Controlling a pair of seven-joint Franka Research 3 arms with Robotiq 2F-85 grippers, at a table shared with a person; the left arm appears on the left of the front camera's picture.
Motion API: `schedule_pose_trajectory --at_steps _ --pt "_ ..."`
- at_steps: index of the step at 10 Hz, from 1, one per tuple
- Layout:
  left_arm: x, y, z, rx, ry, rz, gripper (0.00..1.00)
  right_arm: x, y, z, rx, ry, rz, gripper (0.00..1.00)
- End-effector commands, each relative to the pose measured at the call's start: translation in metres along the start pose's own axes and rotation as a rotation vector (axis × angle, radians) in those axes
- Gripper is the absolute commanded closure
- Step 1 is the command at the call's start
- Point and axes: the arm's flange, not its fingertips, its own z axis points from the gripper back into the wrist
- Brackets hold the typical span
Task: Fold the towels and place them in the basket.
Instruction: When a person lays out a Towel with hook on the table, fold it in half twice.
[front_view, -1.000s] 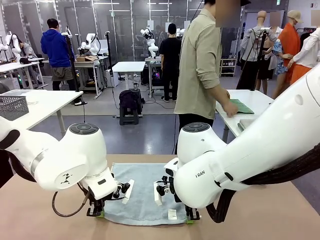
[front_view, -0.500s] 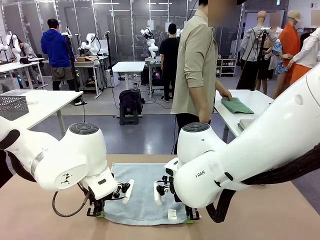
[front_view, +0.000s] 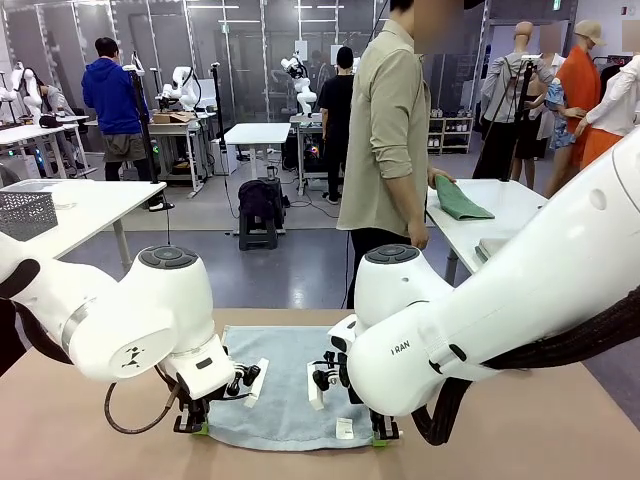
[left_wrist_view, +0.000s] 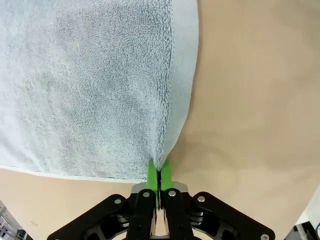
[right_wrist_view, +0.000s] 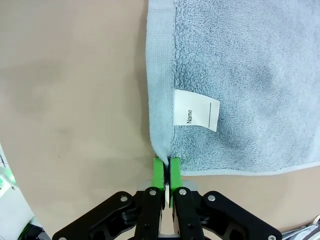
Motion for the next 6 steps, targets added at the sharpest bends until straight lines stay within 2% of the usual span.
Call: schedule_pose_trajectory --at_steps 1,6 --pt "-0.001 0.002 0.006 0.02 -0.007 0.008 0.97 0.0 0.0 0.008 -0.017 0.016 0.004 0.94" --pt "0.003 0.017 0.048 0.124 -0.038 0.003 0.97 -0.001 -0.003 0.046 -0.097 0.017 0.008 0.94"
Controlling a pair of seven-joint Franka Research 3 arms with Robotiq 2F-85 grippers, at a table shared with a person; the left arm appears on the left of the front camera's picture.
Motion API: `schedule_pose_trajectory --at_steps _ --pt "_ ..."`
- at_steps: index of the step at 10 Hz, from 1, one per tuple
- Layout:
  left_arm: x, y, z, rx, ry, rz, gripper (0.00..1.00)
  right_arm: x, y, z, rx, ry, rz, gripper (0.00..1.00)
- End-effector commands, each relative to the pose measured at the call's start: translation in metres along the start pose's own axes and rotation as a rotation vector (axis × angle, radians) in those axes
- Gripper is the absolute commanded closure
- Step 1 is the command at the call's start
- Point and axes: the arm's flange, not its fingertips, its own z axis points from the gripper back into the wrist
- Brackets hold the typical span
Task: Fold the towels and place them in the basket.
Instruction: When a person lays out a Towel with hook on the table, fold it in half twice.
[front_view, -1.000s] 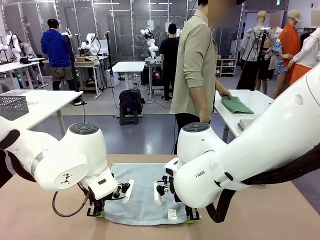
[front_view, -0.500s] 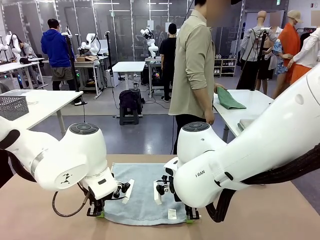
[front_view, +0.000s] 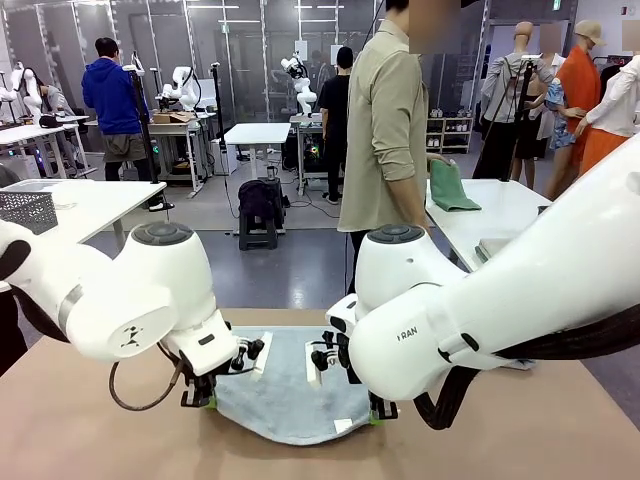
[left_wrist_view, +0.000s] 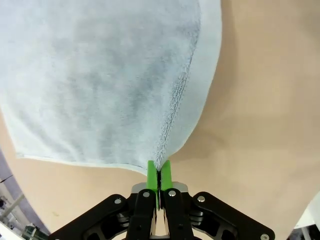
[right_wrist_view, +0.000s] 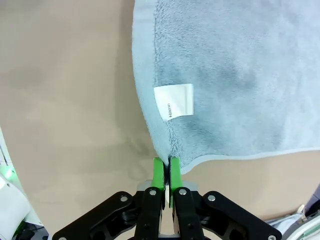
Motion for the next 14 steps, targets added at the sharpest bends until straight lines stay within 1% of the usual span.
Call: schedule_pose_trajectory --at_steps 1,5,9,13,14 --pt "-0.001 0.007 0.021 0.066 -0.002 -0.007 0.97 -0.003 -0.001 0.02 -0.046 0.029 -0.002 0.94" --pt "-0.008 0.025 0.058 0.149 -0.002 0.003 0.97 -0.011 -0.009 0.055 -0.122 0.038 -0.002 0.94" --pt "-0.014 0.032 0.084 0.158 0.01 0.019 0.97 -0.01 -0.02 0.088 -0.176 0.032 -0.003 0.94" --pt "-0.013 0.028 0.086 0.154 0.002 0.033 0.97 -0.006 -0.022 0.092 -0.187 0.013 0.011 0.94" --pt "-0.006 0.025 0.083 0.162 0.029 0.045 0.97 -0.008 -0.023 0.095 -0.181 -0.001 0.014 0.94"
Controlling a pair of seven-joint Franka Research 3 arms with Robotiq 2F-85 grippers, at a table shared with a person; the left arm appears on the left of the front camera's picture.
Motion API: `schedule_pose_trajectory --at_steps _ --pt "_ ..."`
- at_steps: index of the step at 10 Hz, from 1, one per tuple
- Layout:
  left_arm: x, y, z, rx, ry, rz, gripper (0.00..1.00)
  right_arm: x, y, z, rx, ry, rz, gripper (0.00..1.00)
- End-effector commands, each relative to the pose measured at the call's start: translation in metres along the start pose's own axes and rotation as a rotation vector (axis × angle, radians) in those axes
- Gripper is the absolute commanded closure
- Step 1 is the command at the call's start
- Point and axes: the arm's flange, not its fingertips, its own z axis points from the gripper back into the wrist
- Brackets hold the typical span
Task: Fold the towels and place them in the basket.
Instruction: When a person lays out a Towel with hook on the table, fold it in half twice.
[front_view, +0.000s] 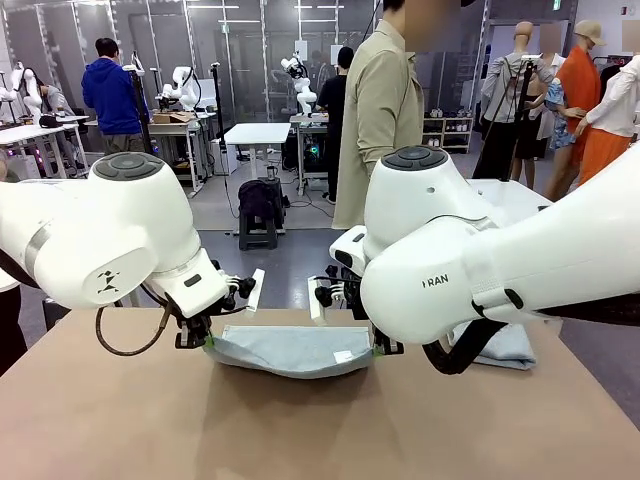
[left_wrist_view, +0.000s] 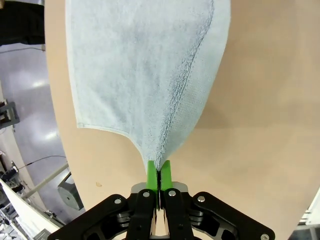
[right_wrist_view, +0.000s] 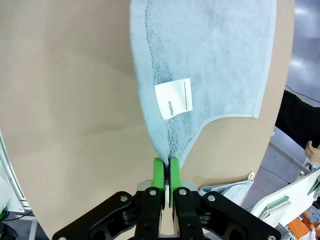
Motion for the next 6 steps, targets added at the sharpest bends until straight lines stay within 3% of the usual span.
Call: schedule_pose_trajectory --at_steps 1,6 --pt "-0.0017 0.0015 0.0003 0.002 -0.005 0.001 0.97 -0.0008 -0.0005 0.0003 -0.001 0.0 -0.002 0.94" --pt "-0.001 0.0005 -0.0007 -0.001 0.0 0.002 0.97 0.0001 0.0001 0.0 0.0 0.0 0.0 0.94"
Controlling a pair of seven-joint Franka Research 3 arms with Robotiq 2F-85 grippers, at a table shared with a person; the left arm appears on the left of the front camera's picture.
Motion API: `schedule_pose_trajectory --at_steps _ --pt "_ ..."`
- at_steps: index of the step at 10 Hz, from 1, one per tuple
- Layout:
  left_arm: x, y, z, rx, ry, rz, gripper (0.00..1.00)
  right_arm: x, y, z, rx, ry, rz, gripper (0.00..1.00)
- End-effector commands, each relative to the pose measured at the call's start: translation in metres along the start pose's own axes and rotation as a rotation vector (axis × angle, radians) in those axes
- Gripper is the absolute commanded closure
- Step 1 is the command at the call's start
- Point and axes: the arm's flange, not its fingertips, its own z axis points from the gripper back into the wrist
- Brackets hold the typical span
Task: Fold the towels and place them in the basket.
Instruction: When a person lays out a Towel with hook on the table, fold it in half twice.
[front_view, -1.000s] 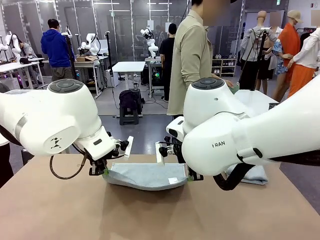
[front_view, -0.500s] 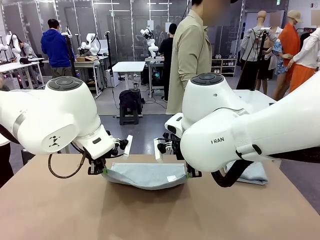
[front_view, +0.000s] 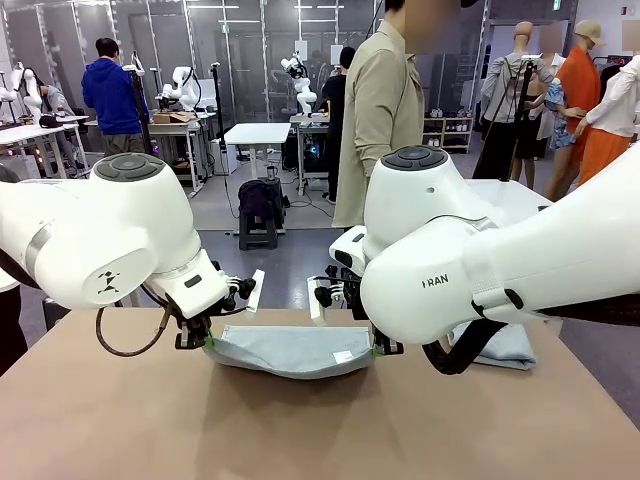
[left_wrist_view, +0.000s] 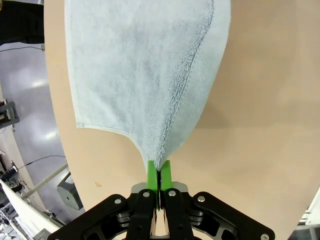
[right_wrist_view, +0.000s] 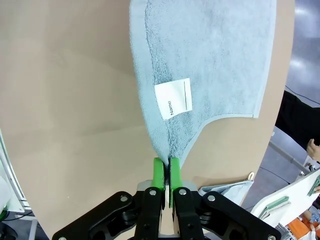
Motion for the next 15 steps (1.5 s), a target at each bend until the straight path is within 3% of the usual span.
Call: schedule_pose_trajectory --at_steps 1,10,15 --pt "-0.002 0.007 0.004 -0.007 0.018 0.031 0.97 -0.004 -0.01 0.002 0.032 -0.016 0.007 0.94" --pt "-0.027 0.096 -0.014 -0.045 0.05 0.112 0.97 -0.013 -0.095 -0.003 0.061 -0.091 0.034 0.94" --pt "-0.043 0.123 -0.039 -0.11 -0.009 0.134 0.97 -0.02 -0.133 -0.017 0.089 -0.14 0.041 0.94"
